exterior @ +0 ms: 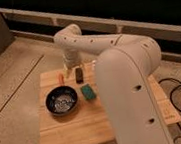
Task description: Drag the pepper across the table
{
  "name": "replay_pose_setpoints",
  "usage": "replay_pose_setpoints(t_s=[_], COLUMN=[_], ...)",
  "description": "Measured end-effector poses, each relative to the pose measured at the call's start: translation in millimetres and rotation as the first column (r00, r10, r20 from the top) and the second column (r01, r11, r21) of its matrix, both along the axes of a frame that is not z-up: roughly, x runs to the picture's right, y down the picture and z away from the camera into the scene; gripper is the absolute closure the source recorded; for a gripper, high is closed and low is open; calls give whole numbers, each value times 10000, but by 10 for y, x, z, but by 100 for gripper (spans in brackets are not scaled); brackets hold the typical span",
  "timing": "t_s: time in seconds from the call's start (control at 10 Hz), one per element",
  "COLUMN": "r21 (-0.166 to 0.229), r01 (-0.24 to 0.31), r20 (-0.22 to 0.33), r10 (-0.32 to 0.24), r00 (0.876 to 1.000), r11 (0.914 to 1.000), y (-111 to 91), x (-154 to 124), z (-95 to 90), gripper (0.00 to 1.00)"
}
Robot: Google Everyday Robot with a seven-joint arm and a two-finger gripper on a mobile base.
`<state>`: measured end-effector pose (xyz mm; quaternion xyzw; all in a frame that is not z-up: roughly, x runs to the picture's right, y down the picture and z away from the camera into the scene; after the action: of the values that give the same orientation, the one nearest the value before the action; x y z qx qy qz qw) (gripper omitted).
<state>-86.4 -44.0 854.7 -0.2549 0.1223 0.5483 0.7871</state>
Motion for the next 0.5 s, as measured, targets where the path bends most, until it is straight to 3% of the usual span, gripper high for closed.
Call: replay_pose_setpoints(t_s=[0.1,0.2,0.4,0.5], r21=[511,1229,1489,1376], r01=[83,491,955,1198], r20=[373,1228,2108,2563], r10=[-102,-643,-1260,-1522], r00=[9993,9904,9694,9545], r11=[9987,9912,9842,9832], y=[-115,-226,-194,-114], x=[-125,-461,-812,-1000], z=[47,84,130,181], gripper=[35,35,35,35])
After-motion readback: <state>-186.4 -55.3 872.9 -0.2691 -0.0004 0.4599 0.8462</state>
